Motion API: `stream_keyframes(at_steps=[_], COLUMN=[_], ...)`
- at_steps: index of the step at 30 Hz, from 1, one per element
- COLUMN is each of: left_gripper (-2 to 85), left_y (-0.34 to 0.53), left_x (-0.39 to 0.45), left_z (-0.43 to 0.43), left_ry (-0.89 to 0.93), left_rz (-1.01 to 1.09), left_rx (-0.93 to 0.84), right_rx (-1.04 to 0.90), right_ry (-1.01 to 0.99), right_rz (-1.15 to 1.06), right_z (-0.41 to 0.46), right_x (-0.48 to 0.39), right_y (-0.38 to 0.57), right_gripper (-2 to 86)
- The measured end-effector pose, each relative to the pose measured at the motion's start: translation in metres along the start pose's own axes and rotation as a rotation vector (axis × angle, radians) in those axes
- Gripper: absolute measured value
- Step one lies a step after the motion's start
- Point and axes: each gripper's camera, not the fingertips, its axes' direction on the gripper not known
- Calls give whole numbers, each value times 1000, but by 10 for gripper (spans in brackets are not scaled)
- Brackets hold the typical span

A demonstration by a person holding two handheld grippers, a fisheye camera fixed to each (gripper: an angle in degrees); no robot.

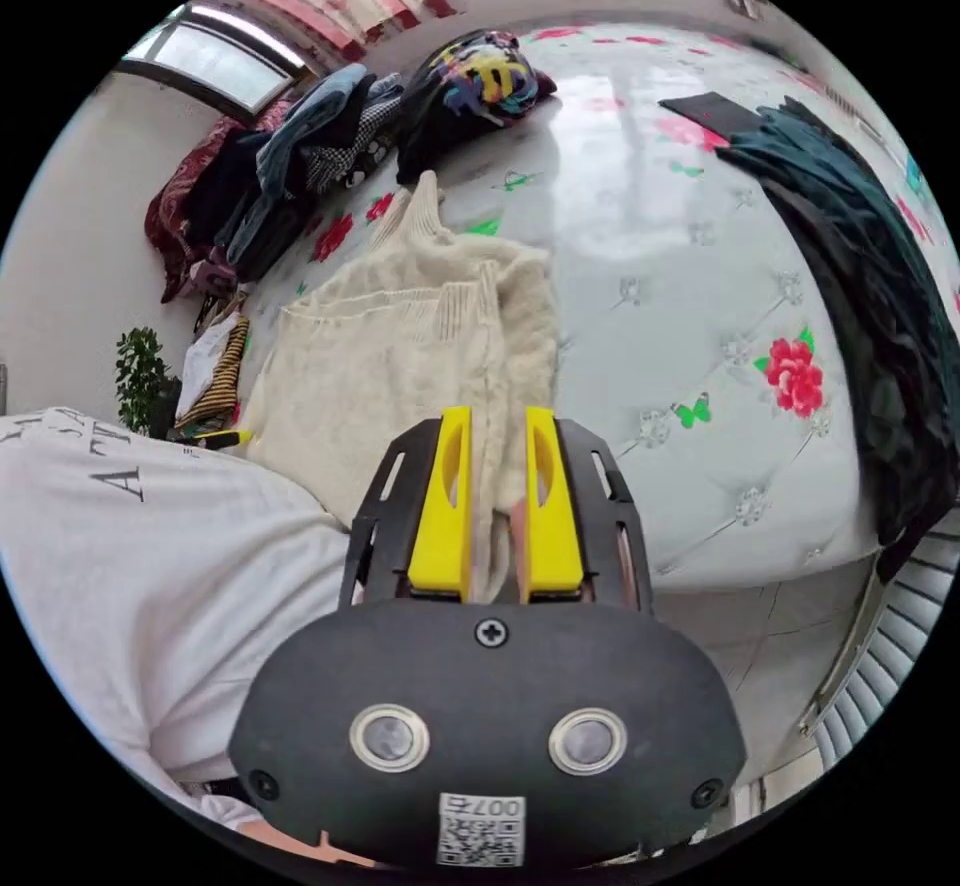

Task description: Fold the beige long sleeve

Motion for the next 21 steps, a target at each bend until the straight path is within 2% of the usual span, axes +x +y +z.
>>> stream_keyframes(at_steps=[2,5,7,11,14,18,19,21], left_gripper=[83,105,117,129,135,126,77,30], left_y=[-21,-87,-143,-277,-349,-401,-407,-413], left_x=[-4,16,40,88,114,128,129,129], left_z=[-32,-58,-55,-6,33,83,80,83], left_ry=[-3,0,9,121,148,166,111,138], left_rz=[-1,146,268,389,397,375,391,439], left_rx=[127,265,282,142,52,-88,-37,-60], right_rx=[140,156,121,-11,-104,-125,-92,-13], right_ry=[-8,-40,-88,-123,-148,-136,-99,-154], right_rz=[-69,-207,-262,-258,-207,-211,-226,-275], right_z=[-11,24,59,142,187,202,196,179], right_x=[3,-14,-26,-45,-42,-39,-39,-37], right_y=[-48,-125,-172,-259,-292,-307,-307,-304], right_gripper=[80,93,100,108,97,43,19,9])
